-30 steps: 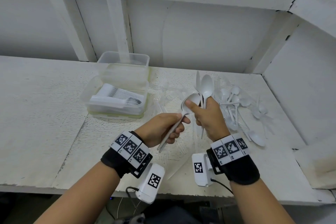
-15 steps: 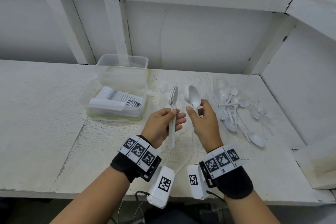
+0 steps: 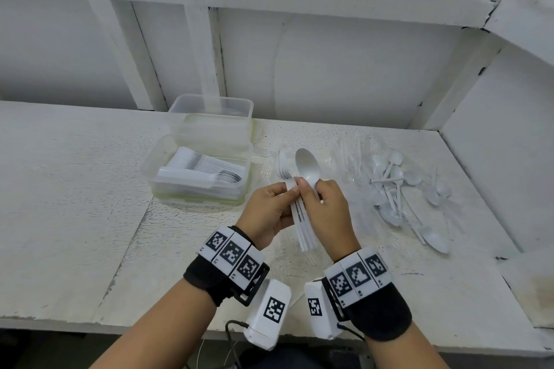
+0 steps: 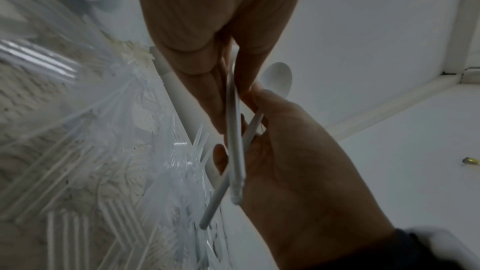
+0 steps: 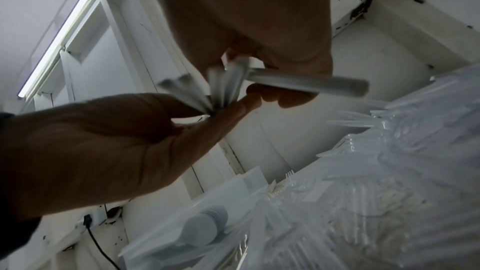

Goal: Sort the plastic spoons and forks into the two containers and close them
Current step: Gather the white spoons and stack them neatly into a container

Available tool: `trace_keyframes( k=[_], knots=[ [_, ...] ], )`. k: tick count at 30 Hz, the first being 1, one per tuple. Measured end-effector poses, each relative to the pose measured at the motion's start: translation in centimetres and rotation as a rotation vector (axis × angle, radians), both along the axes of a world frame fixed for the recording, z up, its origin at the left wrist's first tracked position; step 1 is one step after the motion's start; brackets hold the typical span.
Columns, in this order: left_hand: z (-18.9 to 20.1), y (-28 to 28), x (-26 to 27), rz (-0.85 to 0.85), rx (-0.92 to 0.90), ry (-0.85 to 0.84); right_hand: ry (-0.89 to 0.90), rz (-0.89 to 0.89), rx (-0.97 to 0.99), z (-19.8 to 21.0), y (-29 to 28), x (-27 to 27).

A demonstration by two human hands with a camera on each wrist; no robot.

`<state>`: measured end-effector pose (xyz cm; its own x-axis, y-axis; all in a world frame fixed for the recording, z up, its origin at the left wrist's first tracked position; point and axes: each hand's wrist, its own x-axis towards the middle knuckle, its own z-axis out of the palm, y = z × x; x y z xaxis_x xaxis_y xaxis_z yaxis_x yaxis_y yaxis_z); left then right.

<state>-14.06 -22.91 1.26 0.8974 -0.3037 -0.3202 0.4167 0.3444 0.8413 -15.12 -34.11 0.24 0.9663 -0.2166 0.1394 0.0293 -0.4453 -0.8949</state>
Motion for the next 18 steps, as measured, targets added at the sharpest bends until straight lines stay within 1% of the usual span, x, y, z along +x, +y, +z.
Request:
trace_keyframes(
  k=[4, 7, 10, 13, 16, 18],
  knots=[
    [0.0, 0.9, 0.4, -0.059, 0.041, 0.011, 0.072, 0.051, 0.025, 0.4, 0.0, 0.3],
    [-0.2, 1.5, 0.8, -0.025, 0.061, 0.021, 0.098, 0.083, 0.132, 1.1, 0.1, 0.5],
    [-0.2, 2.0, 1.1, -0.005, 0.065, 0.008, 0.143, 0.095, 0.172, 1.2, 0.4, 1.1],
    [-0.2, 2.5, 1.2, 0.008, 0.073, -0.009, 0.064, 0.078, 0.143, 1.0, 0.7, 1.3],
    [-0.3, 2.7, 1.4, 0.012, 0.077, -0.014, -0.075, 0.058, 0.089, 0.9, 1.0, 1.6],
    [-0.3, 2.8, 1.4, 0.002, 0.077, -0.022, -0.094, 0.063, 0.088, 0.8, 1.3, 2.0]
  ],
)
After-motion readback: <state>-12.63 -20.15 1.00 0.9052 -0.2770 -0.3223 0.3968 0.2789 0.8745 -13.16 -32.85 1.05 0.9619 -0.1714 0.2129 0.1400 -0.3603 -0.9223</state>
